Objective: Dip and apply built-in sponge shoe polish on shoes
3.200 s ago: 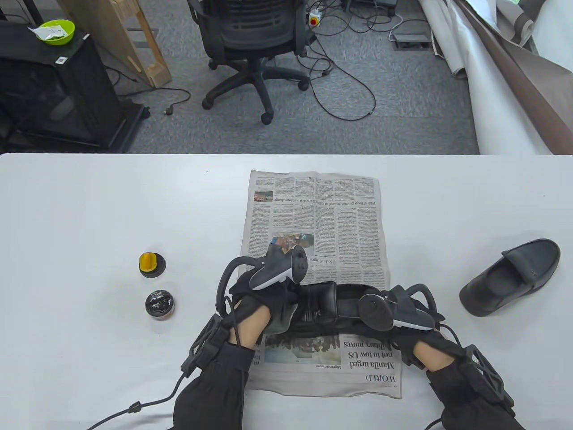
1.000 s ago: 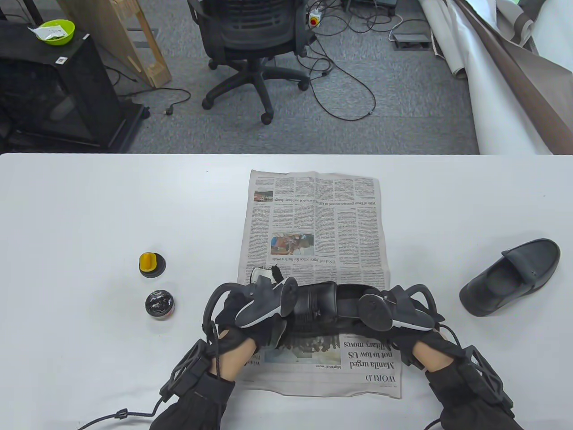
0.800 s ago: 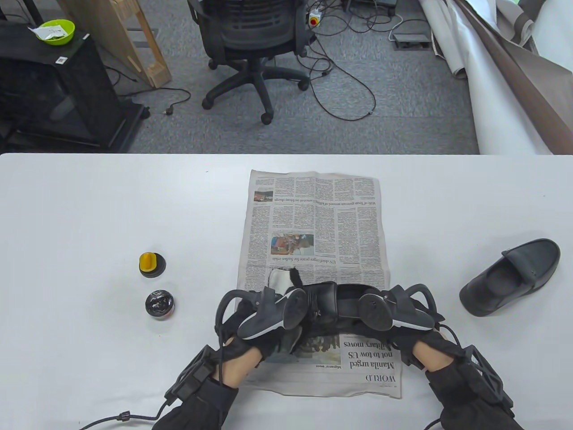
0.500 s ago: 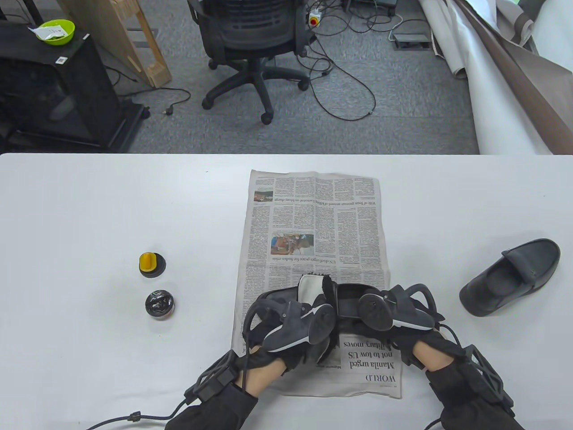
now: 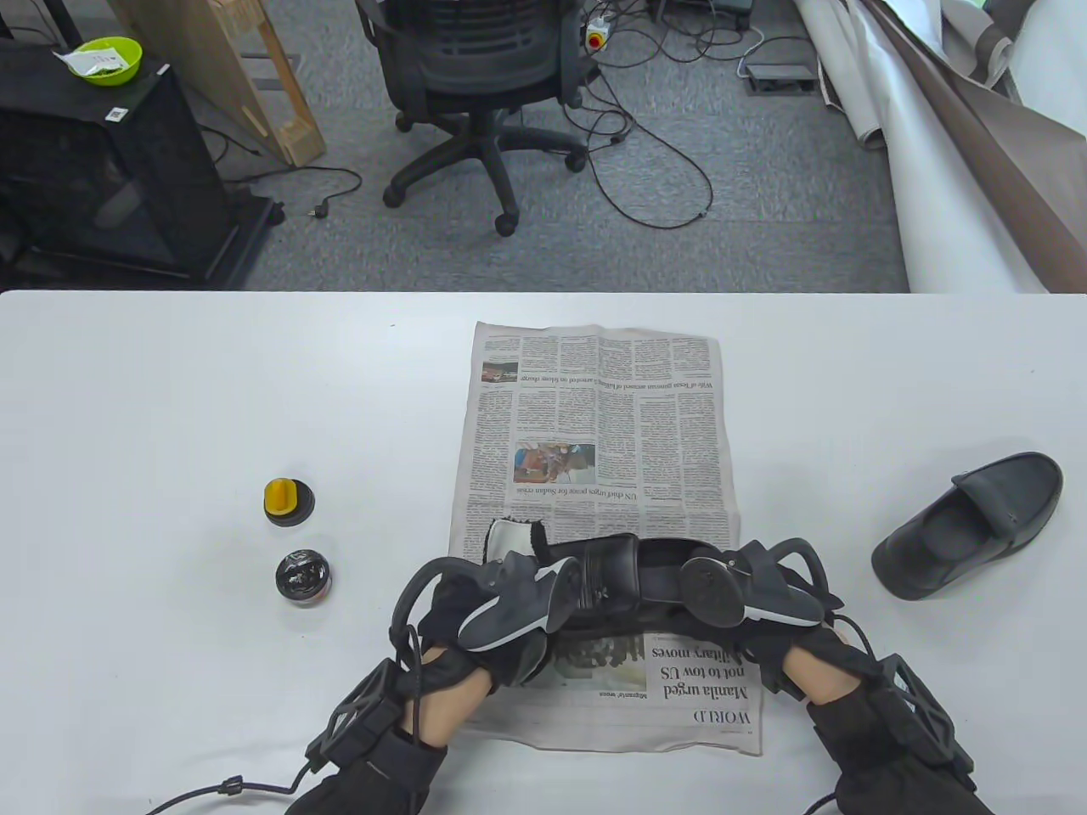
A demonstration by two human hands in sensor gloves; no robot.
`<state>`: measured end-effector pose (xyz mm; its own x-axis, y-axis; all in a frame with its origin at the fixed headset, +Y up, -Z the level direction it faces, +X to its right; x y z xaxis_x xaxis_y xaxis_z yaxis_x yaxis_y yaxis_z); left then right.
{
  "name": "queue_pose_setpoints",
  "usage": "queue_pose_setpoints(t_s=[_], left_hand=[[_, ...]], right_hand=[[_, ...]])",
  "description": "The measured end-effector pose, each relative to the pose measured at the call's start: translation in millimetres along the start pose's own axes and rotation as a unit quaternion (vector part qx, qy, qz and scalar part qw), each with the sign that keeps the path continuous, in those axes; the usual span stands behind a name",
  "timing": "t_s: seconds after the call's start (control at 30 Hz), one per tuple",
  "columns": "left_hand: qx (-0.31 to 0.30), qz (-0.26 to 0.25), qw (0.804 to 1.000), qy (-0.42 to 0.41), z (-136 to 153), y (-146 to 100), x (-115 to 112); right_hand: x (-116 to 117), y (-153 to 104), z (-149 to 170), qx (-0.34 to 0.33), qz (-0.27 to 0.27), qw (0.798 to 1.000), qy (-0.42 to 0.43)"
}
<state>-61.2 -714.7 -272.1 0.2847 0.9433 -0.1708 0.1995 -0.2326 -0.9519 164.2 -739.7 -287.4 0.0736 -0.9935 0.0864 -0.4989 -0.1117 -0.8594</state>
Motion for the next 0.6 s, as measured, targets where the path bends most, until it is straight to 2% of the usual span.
queue_pose_setpoints(t_s=[0.1, 0.2, 0.27, 0.4, 0.47, 0.6], left_hand=[[-0.019, -0.059, 0.997, -0.052, 0.6, -3.5, 7.6], [-0.079, -0.106, 0.976, -0.171, -17.4, -4.1, 12.4], [-0.109, -0.118, 0.967, -0.197, -34.2, -3.9, 14.8], [-0.087, -0.117, 0.979, -0.140, -55.8, 0.2, 15.8], [-0.083, -0.101, 0.982, -0.133, -54.4, 3.4, 16.6], [-0.044, -0.038, 0.990, -0.129, -37.6, 12.6, 9.1]], right_hand=[[0.0, 0.1, 0.1, -0.001, 0.000, 1.000, 0.001], [0.0, 0.3, 0.3, -0.003, -0.001, 1.000, 0.002], [0.1, 0.3, 0.3, -0.004, -0.001, 1.000, 0.003], [0.1, 0.3, 0.6, -0.004, 0.000, 1.000, 0.004], [0.1, 0.3, 0.5, -0.004, 0.000, 1.000, 0.003], [0.1, 0.2, 0.3, -0.003, 0.000, 1.000, 0.002]])
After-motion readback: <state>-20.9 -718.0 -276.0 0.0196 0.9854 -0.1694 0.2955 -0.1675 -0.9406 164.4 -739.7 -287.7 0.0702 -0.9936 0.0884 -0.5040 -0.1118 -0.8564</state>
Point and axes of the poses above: the tracker on the back of each hand, its own z axis roughly to the little-finger side, its own y axis roughly from the wrist to the fingertips, x = y × z, the point moved 2 cm from there along y, roughly from the wrist to the fingertips, and after that the axes turned 1 degree about z, right-handed, at the moved point
